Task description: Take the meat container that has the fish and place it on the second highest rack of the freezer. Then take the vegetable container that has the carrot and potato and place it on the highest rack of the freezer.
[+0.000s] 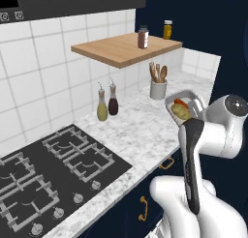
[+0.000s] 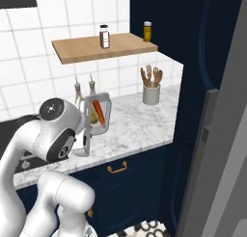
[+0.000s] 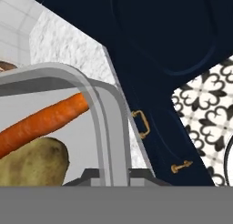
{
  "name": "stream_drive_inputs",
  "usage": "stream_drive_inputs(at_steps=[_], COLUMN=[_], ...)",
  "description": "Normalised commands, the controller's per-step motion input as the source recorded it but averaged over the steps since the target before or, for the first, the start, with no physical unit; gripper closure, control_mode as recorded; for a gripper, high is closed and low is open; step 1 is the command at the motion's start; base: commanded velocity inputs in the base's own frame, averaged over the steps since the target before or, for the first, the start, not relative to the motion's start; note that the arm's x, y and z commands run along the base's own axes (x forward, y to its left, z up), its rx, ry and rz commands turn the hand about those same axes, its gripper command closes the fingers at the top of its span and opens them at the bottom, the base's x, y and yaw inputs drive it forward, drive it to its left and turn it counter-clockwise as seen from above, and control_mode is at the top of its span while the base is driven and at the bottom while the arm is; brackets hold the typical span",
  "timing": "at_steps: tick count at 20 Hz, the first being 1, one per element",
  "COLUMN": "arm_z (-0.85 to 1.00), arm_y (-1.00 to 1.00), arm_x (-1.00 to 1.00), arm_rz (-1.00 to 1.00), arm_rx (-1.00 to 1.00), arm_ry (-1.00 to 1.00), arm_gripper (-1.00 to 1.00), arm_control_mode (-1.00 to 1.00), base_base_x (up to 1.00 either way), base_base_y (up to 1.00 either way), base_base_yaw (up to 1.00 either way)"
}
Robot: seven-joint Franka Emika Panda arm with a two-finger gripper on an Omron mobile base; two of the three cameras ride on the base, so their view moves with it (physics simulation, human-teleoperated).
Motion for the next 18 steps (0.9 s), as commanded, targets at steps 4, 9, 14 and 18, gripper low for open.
stream_drive_inputs(at_steps=[4, 9, 14, 18], arm_z=[-0.04, 0.00, 0.00, 0.00], arm_y=[0.05, 0.00, 0.00, 0.00], arm_x=[0.00, 0.00, 0.00, 0.00], arm_rz=[0.00, 0.00, 0.00, 0.00], arm_rx=[0.00, 0.00, 0.00, 0.00], arm_ry=[0.04, 0.00, 0.00, 0.00], arm_gripper=[1.00, 1.00, 1.00, 1.00], arm_control_mode=[1.00, 1.00, 1.00, 1.00], base_base_x=[-0.11, -0.72, -0.96, -1.00], base_base_y=[0.29, 0.95, 0.73, 0.53], base_base_yaw=[0.02, 0.00, -0.07, -0.30])
